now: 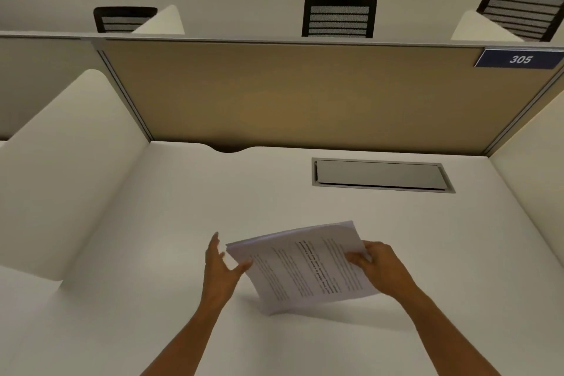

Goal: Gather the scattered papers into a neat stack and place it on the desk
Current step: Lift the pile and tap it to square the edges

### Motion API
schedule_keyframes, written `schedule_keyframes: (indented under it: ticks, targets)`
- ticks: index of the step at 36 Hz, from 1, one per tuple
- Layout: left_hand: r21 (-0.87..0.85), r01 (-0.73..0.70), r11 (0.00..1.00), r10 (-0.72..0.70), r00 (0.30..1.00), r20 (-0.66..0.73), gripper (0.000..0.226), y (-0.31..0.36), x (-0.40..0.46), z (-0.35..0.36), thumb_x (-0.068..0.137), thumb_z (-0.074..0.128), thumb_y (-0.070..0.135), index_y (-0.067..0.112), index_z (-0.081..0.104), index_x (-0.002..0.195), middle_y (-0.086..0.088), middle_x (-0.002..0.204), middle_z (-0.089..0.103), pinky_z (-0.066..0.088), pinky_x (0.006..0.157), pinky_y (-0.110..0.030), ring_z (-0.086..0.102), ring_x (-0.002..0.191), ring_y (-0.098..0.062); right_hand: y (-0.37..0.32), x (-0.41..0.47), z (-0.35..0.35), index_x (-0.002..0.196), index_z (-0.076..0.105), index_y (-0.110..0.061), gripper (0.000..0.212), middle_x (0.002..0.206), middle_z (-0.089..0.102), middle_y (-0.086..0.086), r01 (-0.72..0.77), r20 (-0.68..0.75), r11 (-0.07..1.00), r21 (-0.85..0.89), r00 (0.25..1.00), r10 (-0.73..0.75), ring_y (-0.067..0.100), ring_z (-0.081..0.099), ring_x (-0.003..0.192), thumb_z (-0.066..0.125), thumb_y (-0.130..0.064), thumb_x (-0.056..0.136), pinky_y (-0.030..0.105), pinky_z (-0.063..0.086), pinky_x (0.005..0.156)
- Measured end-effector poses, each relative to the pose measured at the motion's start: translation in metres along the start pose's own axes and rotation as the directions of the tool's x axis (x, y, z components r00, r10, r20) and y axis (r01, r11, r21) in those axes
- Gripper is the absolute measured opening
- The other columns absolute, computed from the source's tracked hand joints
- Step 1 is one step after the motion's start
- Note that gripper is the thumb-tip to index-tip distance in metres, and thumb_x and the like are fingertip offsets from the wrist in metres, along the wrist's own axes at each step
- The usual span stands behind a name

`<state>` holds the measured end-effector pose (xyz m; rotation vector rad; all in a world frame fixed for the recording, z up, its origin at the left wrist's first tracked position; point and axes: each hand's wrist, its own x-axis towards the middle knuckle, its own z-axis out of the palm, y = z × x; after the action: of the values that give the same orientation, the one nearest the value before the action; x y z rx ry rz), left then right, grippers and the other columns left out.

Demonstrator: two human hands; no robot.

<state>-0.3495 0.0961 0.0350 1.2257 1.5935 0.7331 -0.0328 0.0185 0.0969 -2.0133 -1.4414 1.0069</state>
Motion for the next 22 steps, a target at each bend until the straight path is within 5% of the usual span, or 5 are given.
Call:
schedule_keyframes:
  ticks: [4, 9, 14, 19, 22]
  targets:
    - [0.171, -0.298, 0.939, 0.275, 0.951, 0.145, 0.113, 0.032, 0.004, 0.007, 0.064, 0.086, 0.046, 0.037, 0.014, 0.152, 0.011, 0.161, 0.017, 0.025, 0.115, -0.04, 0.019, 0.145, -0.009, -0.023, 0.008, -0.014, 0.092, 0.071, -0.034, 0.018, 0.086, 0.073, -0.007, 0.075, 0.057, 0.976, -0.207, 0.996, -0.064, 0.015, 0.069, 0.076, 0.056, -0.025, 0.095, 0.022, 0.052, 0.064]
    - [0.161, -0.467, 0.869, 0.354, 0.816, 0.456, 0.077, 0.077, 0.004, 0.023, 0.077, 0.078, 0.039, 0.039, 0.038, 0.143, 0.016, 0.149, 0.043, 0.036, 0.112, -0.035, 0.043, 0.134, -0.002, -0.056, 0.011, -0.023, 0.111, 0.07, -0.032, 0.024, 0.1, 0.074, -0.005, 0.18, 0.116, 0.85, -0.496, 0.983, -0.14, 0.014, 0.065, 0.078, 0.052, -0.031, 0.095, 0.022, 0.053, 0.067]
    - [0.095, -0.489, 0.867, 0.368, 0.758, 0.539, 0.053, 0.093, 0.005, 0.033, 0.084, 0.072, 0.033, 0.043, 0.049, 0.13, 0.019, 0.123, 0.062, 0.053, 0.085, -0.013, 0.062, 0.106, 0.007, -0.077, 0.011, -0.022, 0.112, 0.068, -0.036, 0.026, 0.098, 0.074, -0.007, 0.263, 0.168, 0.717, -0.645, 0.965, -0.203, 0.015, 0.064, 0.078, 0.051, -0.034, 0.092, 0.023, 0.05, 0.064]
    - [0.087, -0.349, 0.933, 0.26, 0.822, 0.507, 0.019, 0.093, 0.002, 0.043, 0.088, 0.068, 0.03, 0.023, 0.073, 0.104, -0.001, 0.097, 0.075, 0.057, 0.078, -0.032, 0.071, 0.084, -0.017, -0.081, 0.014, -0.022, 0.115, 0.068, -0.036, 0.027, 0.1, 0.074, -0.006, 0.264, 0.168, 0.721, -0.641, 0.965, -0.204, 0.016, 0.065, 0.079, 0.052, -0.035, 0.092, 0.024, 0.051, 0.069]
    - [0.06, -0.293, 0.954, 0.23, 0.847, 0.479, 0.012, 0.089, 0.0, 0.047, 0.082, 0.069, 0.036, 0.028, 0.075, 0.089, -0.004, 0.09, 0.077, 0.057, 0.077, -0.038, 0.072, 0.081, -0.022, -0.077, 0.016, -0.024, 0.113, 0.069, -0.035, 0.026, 0.1, 0.074, -0.007, 0.249, 0.17, 0.764, -0.596, 0.968, -0.183, 0.016, 0.066, 0.081, 0.053, -0.038, 0.092, 0.028, 0.055, 0.072]
